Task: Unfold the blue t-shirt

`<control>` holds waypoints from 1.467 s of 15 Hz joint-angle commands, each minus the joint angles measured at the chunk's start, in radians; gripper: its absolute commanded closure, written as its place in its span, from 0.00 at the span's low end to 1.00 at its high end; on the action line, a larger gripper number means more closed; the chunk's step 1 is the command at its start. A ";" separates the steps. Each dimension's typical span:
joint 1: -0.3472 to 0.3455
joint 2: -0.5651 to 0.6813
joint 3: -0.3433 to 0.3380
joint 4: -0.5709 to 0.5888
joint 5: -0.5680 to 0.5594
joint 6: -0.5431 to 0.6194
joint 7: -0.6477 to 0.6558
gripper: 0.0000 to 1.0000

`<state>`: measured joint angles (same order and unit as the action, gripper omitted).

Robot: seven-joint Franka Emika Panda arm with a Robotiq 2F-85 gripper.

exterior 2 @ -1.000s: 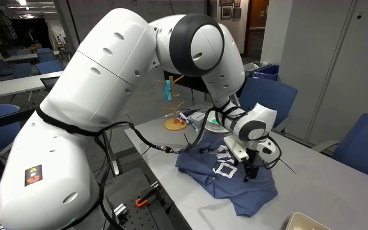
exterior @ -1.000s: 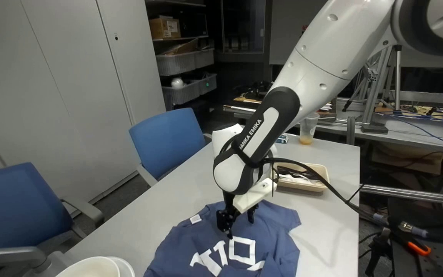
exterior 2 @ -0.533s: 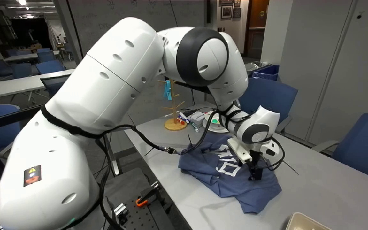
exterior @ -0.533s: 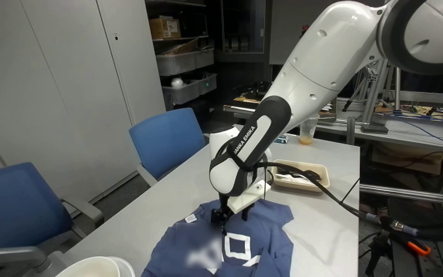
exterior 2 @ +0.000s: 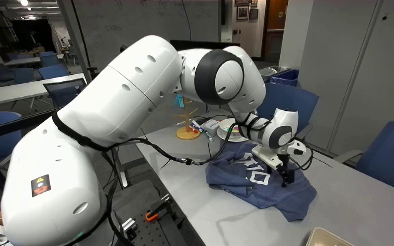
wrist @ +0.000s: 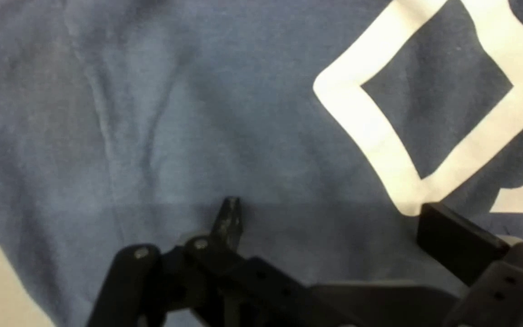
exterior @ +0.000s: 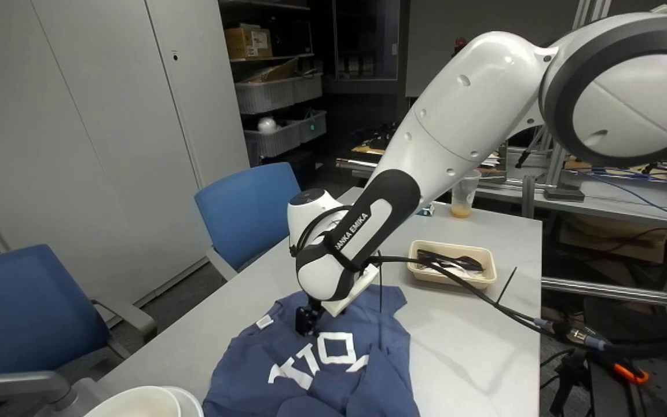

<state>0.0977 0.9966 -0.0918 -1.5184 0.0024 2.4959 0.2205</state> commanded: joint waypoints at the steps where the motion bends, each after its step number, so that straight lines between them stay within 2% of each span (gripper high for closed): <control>1: 0.048 0.130 -0.071 0.187 -0.084 -0.006 0.032 0.00; 5: 0.099 0.209 -0.159 0.310 -0.177 0.005 0.087 0.00; 8: 0.129 0.208 -0.198 0.316 -0.224 0.018 0.122 0.00; 11: 0.159 0.122 -0.214 0.213 -0.241 0.027 0.156 0.00; 15: 0.163 -0.049 -0.176 0.038 -0.222 -0.006 0.128 0.00; 22: 0.104 -0.384 -0.057 -0.289 -0.184 -0.088 0.041 0.00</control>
<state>0.2383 0.7870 -0.2096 -1.6129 -0.2034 2.4298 0.3094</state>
